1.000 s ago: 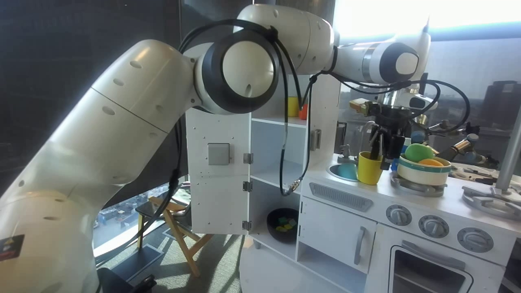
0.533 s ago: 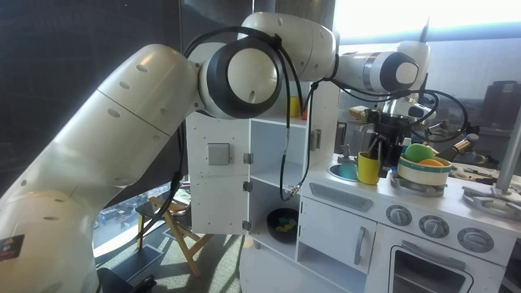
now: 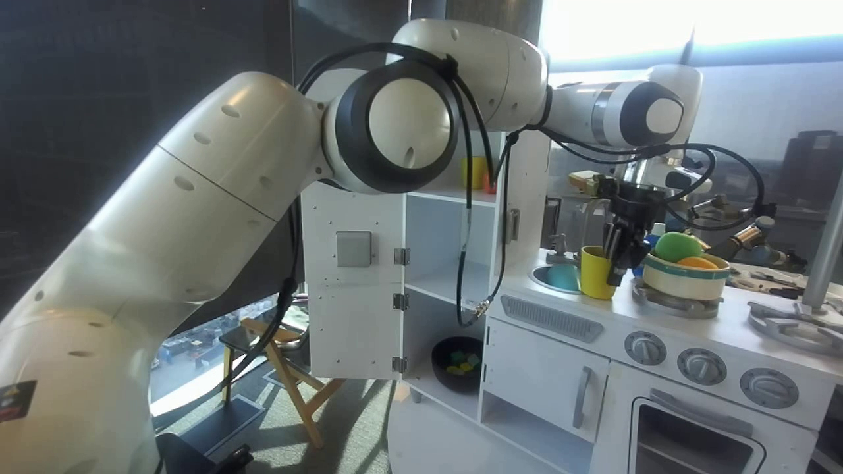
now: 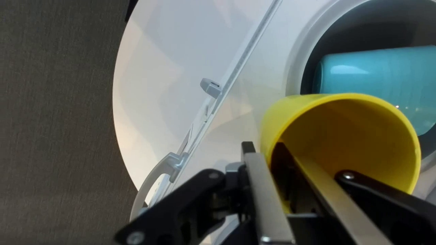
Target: Put the orange cup on the top shelf of the upper cabinet.
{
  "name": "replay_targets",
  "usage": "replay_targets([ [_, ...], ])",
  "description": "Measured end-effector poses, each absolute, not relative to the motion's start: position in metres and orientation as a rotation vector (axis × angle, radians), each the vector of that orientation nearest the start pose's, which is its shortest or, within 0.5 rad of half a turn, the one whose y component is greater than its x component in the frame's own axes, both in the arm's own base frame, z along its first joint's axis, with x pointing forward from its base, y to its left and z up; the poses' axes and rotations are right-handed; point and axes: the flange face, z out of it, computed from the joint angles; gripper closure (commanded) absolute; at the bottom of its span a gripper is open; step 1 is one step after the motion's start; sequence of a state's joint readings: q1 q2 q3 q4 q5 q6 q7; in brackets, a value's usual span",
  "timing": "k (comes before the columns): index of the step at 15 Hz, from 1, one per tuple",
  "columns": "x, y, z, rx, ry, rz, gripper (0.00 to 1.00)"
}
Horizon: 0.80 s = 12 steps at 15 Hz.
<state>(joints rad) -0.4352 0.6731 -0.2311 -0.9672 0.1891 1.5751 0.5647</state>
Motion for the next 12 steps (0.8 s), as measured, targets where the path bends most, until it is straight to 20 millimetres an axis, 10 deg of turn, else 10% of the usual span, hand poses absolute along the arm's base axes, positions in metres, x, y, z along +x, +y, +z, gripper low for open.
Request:
replay_targets([
  [12, 0.584, -0.416, 0.520, -2.387, 1.728, 0.106, 0.90],
])
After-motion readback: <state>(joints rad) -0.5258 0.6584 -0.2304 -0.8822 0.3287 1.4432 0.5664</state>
